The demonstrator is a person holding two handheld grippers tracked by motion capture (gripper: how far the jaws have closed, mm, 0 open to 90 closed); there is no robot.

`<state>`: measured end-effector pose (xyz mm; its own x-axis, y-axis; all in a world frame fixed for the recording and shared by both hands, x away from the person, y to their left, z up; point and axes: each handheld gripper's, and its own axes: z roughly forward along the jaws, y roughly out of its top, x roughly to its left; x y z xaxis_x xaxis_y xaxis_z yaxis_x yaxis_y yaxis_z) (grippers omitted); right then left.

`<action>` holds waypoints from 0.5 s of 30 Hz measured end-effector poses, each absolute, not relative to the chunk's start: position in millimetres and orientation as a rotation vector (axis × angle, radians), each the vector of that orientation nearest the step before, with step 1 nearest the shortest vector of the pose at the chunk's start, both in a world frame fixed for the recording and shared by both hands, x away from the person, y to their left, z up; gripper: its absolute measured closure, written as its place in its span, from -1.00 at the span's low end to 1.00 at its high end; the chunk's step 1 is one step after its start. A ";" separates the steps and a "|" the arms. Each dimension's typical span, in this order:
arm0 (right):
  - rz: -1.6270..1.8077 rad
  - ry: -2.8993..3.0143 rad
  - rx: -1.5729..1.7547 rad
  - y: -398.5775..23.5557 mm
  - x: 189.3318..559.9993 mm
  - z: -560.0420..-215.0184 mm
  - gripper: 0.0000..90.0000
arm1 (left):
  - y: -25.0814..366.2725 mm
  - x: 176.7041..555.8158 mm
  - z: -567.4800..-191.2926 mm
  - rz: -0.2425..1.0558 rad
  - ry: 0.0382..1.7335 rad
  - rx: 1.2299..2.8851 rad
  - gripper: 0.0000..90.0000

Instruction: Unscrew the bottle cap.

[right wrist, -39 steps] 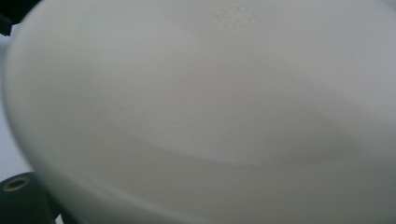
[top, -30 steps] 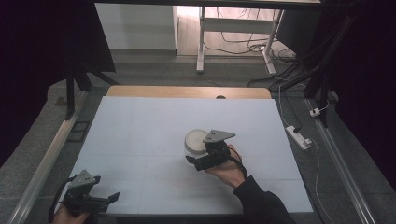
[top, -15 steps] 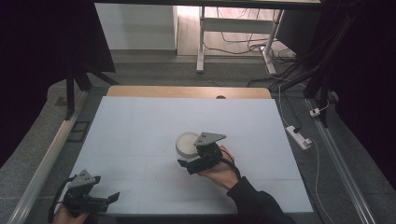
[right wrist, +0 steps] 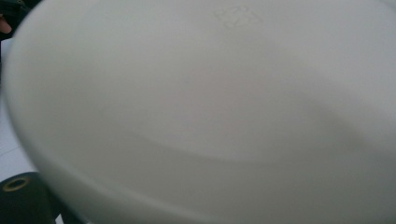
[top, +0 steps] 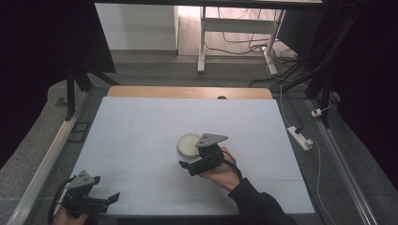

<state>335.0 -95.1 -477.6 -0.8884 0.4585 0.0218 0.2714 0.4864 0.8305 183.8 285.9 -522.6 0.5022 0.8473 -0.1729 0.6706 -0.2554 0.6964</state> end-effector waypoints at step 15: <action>1.370 2.547 0.609 -93.6 331.7 -478.0 -0.85 | 274.7 194.2 -512.7 0.327 1.059 2.017 -1.00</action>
